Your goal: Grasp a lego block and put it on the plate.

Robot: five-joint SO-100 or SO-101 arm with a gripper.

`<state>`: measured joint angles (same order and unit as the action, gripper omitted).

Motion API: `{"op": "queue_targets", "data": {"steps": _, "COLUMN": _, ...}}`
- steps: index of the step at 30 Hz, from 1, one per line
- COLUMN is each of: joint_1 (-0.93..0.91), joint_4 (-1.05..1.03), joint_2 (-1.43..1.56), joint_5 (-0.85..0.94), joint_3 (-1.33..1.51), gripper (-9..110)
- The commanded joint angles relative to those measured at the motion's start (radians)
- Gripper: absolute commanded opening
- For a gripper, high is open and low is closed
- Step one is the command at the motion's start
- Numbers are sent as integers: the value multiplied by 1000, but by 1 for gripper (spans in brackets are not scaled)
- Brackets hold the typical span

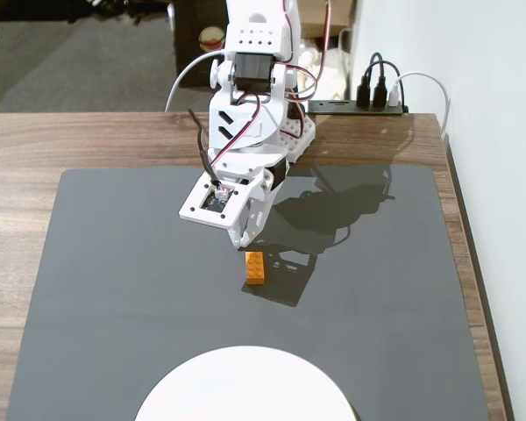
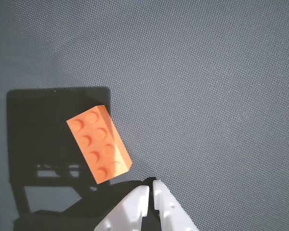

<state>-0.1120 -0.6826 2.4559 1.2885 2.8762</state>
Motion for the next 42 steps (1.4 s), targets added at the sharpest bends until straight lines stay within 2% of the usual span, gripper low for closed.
{"op": "queue_targets", "data": {"steps": 1, "joint_1": 54, "joint_4": -268, "joint_2": 187, "joint_5": -299, "joint_3": -32, "gripper": 1}}
{"op": "queue_targets", "data": {"steps": 42, "joint_1": 29, "joint_4": -222, "joint_2": 153, "joint_5": -258, "joint_3": -32, "gripper": 1}}
